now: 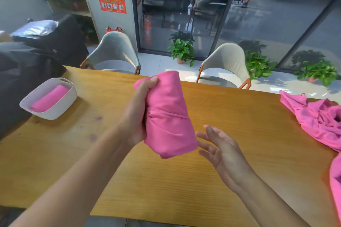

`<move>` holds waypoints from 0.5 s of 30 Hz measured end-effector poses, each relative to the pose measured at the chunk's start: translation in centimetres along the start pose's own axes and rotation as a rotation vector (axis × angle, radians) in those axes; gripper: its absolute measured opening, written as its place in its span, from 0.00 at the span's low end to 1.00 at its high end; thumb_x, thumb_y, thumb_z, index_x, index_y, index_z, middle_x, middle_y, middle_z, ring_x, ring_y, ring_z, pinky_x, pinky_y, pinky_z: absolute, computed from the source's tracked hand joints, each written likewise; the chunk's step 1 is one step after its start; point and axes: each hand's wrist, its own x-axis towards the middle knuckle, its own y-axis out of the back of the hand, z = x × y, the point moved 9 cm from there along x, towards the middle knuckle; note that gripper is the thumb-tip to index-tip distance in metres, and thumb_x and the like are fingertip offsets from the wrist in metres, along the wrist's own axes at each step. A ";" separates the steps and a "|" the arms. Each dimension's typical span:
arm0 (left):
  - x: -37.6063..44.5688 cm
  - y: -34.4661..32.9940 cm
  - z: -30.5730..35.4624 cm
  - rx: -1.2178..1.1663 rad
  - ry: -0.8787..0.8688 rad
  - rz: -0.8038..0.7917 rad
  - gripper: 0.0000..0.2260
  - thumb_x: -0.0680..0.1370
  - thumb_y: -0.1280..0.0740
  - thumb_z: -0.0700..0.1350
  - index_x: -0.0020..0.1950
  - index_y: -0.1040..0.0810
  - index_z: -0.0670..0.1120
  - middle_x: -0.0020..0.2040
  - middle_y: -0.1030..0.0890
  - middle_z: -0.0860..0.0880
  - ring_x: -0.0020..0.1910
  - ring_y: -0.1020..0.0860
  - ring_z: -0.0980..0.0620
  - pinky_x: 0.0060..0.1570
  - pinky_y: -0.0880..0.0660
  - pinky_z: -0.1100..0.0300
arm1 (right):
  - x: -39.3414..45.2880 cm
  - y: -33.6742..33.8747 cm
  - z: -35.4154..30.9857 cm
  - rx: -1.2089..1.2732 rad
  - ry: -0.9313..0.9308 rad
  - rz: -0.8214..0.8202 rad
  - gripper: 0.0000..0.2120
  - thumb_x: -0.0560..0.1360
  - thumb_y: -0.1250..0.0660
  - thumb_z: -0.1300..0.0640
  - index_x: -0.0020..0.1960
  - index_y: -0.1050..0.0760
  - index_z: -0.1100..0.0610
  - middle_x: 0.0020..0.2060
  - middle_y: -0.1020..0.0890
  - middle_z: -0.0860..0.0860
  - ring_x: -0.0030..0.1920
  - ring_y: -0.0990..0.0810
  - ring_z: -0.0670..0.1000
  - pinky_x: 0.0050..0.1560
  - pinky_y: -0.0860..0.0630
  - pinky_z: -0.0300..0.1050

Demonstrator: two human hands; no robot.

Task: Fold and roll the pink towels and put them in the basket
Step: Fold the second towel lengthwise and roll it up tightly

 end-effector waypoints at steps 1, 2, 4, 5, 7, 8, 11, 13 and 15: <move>0.1 -0.3 0.5 0.023 -0.042 0.013 0.21 0.75 0.28 0.57 0.64 0.19 0.48 0.59 0.18 0.35 0.59 0.18 0.36 0.60 0.21 0.41 | -0.1 -0.3 -0.7 -0.029 0.053 -0.072 0.32 0.70 0.25 0.42 0.66 0.26 0.58 0.57 0.16 0.58 0.53 0.15 0.55 0.52 0.22 0.48; 0.2 -0.9 0.6 0.047 -0.058 0.016 0.12 0.76 0.28 0.57 0.53 0.14 0.51 0.50 0.15 0.39 0.51 0.15 0.40 0.52 0.18 0.46 | -0.2 -0.9 -1.5 -0.050 0.103 -0.160 0.33 0.70 0.25 0.38 0.68 0.26 0.57 0.58 0.17 0.58 0.57 0.17 0.56 0.56 0.22 0.50; 0.3 -1.5 0.0 0.099 -0.046 0.053 0.12 0.76 0.28 0.59 0.43 0.14 0.51 0.42 0.15 0.45 0.41 0.15 0.47 0.42 0.18 0.53 | -0.4 -2.5 -3.0 -0.143 0.182 -0.314 0.35 0.70 0.28 0.34 0.70 0.28 0.51 0.62 0.18 0.55 0.62 0.19 0.55 0.61 0.23 0.51; 0.4 -1.9 -0.4 0.105 -0.030 0.057 0.15 0.75 0.28 0.60 0.45 0.14 0.49 0.43 0.16 0.45 0.41 0.16 0.46 0.43 0.18 0.53 | -0.4 -3.3 -3.5 -0.213 0.204 -0.361 0.34 0.70 0.28 0.33 0.71 0.29 0.47 0.63 0.19 0.53 0.64 0.20 0.53 0.62 0.23 0.49; 0.5 -2.9 -1.0 0.129 -0.031 0.033 0.20 0.73 0.27 0.63 0.48 0.15 0.46 0.45 0.16 0.43 0.44 0.16 0.45 0.47 0.18 0.51 | 0.0 -4.3 -4.4 -0.320 0.226 -0.377 0.33 0.69 0.26 0.35 0.70 0.29 0.44 0.61 0.18 0.48 0.61 0.19 0.48 0.58 0.21 0.43; 0.6 -3.3 -1.3 0.150 -0.038 0.005 0.21 0.73 0.27 0.64 0.48 0.14 0.46 0.46 0.16 0.42 0.45 0.16 0.44 0.48 0.18 0.50 | 0.4 -4.4 -4.7 -0.345 0.232 -0.358 0.31 0.68 0.25 0.38 0.68 0.28 0.44 0.59 0.17 0.47 0.58 0.17 0.47 0.54 0.21 0.40; 0.4 -4.4 -2.6 0.189 -0.041 -0.090 0.20 0.76 0.28 0.61 0.56 0.15 0.45 0.53 0.16 0.40 0.52 0.16 0.42 0.52 0.19 0.50 | 1.6 -3.6 -4.8 -0.288 0.173 -0.315 0.25 0.71 0.24 0.43 0.64 0.24 0.49 0.57 0.16 0.51 0.57 0.16 0.51 0.55 0.20 0.47; -0.1 -4.6 -3.6 0.194 -0.035 -0.150 0.21 0.77 0.29 0.57 0.62 0.18 0.43 0.59 0.17 0.39 0.58 0.17 0.41 0.55 0.20 0.51 | 2.1 -3.2 -4.0 -0.130 0.072 -0.372 0.24 0.74 0.27 0.44 0.65 0.23 0.55 0.59 0.17 0.55 0.61 0.18 0.54 0.59 0.22 0.51; -0.4 -4.6 -4.7 0.226 -0.024 -0.179 0.25 0.78 0.29 0.55 0.69 0.25 0.40 0.64 0.19 0.39 0.64 0.20 0.41 0.61 0.21 0.49 | 2.2 -3.2 -3.4 0.013 -0.016 -0.443 0.23 0.78 0.31 0.45 0.67 0.23 0.57 0.62 0.18 0.56 0.64 0.20 0.55 0.59 0.23 0.50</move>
